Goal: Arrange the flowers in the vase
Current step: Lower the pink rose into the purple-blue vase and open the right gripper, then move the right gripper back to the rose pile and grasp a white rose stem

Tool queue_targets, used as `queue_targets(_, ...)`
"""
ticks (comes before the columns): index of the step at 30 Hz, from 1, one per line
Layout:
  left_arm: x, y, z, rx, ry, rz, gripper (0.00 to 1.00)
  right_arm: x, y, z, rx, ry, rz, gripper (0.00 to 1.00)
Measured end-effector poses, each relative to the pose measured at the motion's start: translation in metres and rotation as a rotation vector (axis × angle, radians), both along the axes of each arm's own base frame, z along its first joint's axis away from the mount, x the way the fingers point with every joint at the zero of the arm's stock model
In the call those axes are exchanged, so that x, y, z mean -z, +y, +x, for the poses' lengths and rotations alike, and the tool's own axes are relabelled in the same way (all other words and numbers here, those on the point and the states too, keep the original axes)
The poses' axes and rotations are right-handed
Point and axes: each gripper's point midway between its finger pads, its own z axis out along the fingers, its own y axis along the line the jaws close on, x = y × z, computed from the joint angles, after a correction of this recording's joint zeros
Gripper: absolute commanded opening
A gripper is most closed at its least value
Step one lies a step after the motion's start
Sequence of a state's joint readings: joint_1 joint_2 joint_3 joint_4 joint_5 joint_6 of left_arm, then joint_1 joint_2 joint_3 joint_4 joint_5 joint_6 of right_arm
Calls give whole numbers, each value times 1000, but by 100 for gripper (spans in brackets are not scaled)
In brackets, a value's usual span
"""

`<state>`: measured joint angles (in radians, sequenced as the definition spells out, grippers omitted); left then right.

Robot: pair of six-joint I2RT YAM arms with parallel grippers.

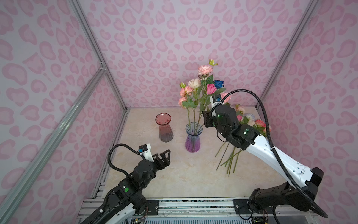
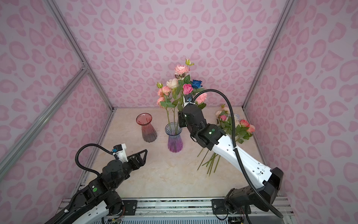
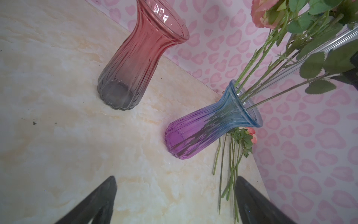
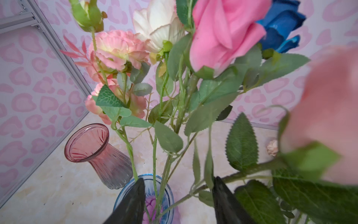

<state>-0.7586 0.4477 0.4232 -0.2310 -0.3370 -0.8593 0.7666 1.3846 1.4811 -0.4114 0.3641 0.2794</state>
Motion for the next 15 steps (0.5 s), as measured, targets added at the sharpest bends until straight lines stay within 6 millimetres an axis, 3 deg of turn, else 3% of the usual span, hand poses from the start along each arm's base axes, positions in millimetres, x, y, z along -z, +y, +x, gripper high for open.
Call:
queue_targets(4,-4,0,0,0,-15,-13,96,13,-12,-13,-10,40,-9,65)
queue_targets(9,-10,1,0,-2,-39,-24,96,-1,-26,-24,-3,14,19,65)
queue_targets(12,-11,0,1,2,-44,-17,96,-4,-49,-28,34,4,43,63)
queue_targets(15,-6,-6,4,16,-40,-12,96,4,-92,-28,117,16,93,59)
